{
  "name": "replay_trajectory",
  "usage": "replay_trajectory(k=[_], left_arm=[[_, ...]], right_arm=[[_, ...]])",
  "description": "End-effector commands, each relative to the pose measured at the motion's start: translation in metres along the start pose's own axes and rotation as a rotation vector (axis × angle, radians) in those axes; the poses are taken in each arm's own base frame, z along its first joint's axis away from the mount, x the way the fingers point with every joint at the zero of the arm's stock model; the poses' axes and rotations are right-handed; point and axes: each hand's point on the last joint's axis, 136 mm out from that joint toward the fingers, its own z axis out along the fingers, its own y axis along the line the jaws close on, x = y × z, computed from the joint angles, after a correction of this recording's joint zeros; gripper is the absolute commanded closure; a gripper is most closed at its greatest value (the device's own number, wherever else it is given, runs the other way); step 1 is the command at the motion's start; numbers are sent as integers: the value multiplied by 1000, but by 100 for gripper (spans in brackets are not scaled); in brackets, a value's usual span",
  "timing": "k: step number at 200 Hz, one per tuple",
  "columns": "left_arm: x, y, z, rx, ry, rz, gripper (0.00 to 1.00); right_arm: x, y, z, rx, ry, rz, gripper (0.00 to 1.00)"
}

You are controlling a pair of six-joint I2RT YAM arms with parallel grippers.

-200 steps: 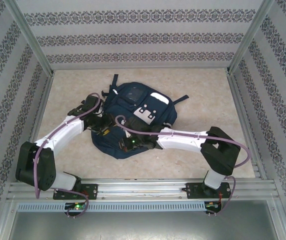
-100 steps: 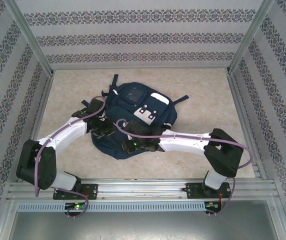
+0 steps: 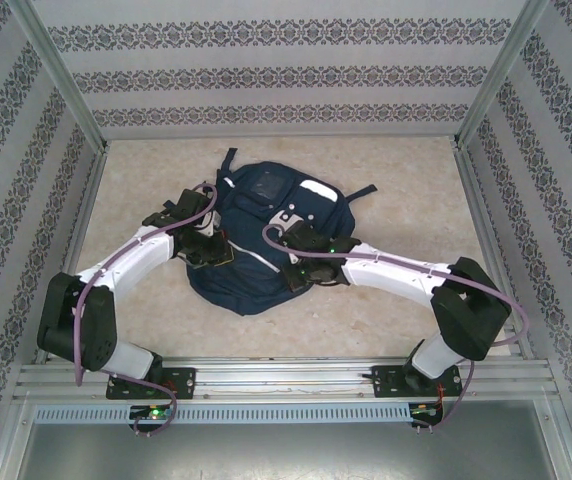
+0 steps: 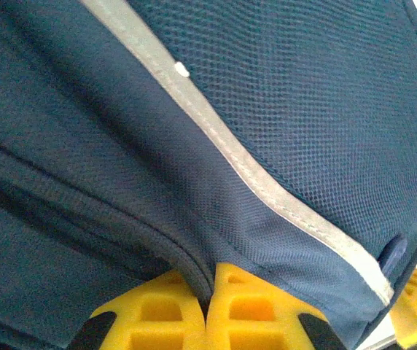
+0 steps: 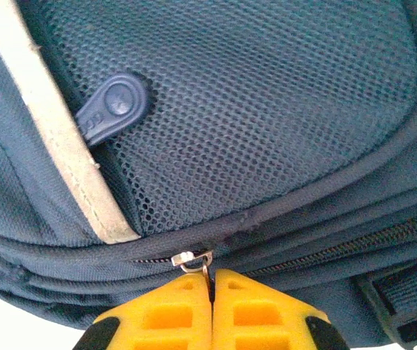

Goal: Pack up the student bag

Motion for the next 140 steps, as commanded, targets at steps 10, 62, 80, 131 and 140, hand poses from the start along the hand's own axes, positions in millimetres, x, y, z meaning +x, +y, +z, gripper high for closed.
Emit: replay_trajectory(k=[10,62,80,131,140], left_arm=[[15,12,0,-14,73,45,100],[-5,-49,-54,221,-123,173,11],[-24,-58,-100,176,-333,342,1],[-70,-7,-162,-211,-857,528,1],[-77,2,-154,-268,-887,571,1]], right_arm=[[-2,-57,7,160,24,173,82],[-4,-67,-35,173,-147,183,22],[-15,-77,-76,198,-337,163,2],[-27,-130,-175,311,-929,140,2],[-22,-146,-184,336,-1009,192,2]])
